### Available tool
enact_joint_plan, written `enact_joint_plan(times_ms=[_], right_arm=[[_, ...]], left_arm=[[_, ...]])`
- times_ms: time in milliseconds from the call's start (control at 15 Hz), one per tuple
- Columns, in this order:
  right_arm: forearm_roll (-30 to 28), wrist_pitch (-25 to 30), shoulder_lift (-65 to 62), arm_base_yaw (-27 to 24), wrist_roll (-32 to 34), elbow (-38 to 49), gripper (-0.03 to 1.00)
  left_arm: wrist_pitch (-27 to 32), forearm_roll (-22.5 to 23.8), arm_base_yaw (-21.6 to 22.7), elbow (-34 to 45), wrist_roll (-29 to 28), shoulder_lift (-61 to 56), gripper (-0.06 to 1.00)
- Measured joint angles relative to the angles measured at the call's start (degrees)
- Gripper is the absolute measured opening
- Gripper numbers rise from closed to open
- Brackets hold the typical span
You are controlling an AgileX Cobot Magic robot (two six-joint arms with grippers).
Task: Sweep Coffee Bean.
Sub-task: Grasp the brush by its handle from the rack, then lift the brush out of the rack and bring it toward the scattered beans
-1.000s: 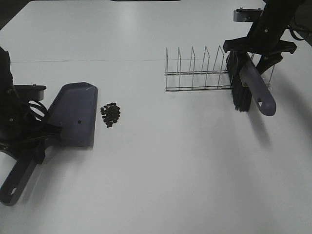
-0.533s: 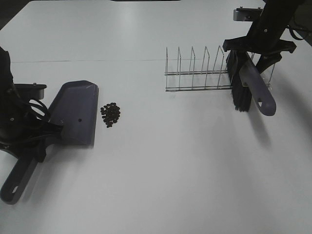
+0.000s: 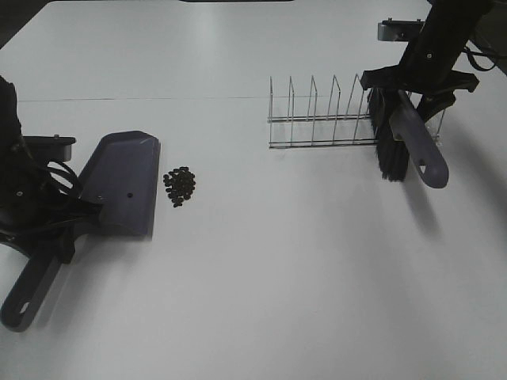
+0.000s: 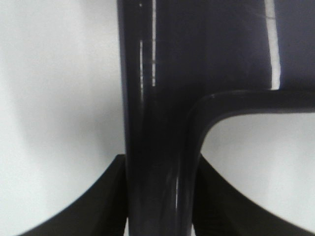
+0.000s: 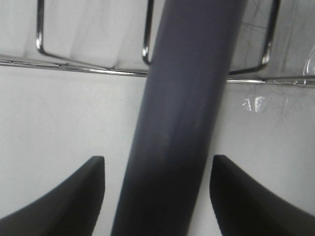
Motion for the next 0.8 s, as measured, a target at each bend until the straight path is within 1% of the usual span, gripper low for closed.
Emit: enact_joint_plan(times_ms=[267, 333, 400, 467, 533, 800], right_arm=[[0.0, 1.32, 0.46, 0.0, 0.0, 0.0, 0.57], [0.0, 1.38, 0.46, 0.0, 0.0, 0.0, 0.55], [0.0, 1.38, 0.46, 0.0, 0.0, 0.0, 0.51], [0.0, 1.43, 0.46, 0.0, 0.0, 0.0, 0.41], [-0.86, 1.72, 0.46, -0.06, 0.29, 0.0, 0.35], [-1.09, 2.69, -0.29, -0.11, 0.46, 0.0, 0.35]], left_arm=[[0.0, 0.0, 0.0, 0.0, 0.0, 0.0, 0.31], [0.0, 0.0, 0.0, 0.0, 0.0, 0.0, 0.31], [0.0, 0.0, 0.0, 0.0, 0.0, 0.0, 0.31], [0.0, 0.0, 0.0, 0.0, 0.0, 0.0, 0.31], [0.0, 0.0, 0.0, 0.0, 0.0, 0.0, 0.31], [0.0, 0.0, 0.0, 0.0, 0.0, 0.0, 0.31]])
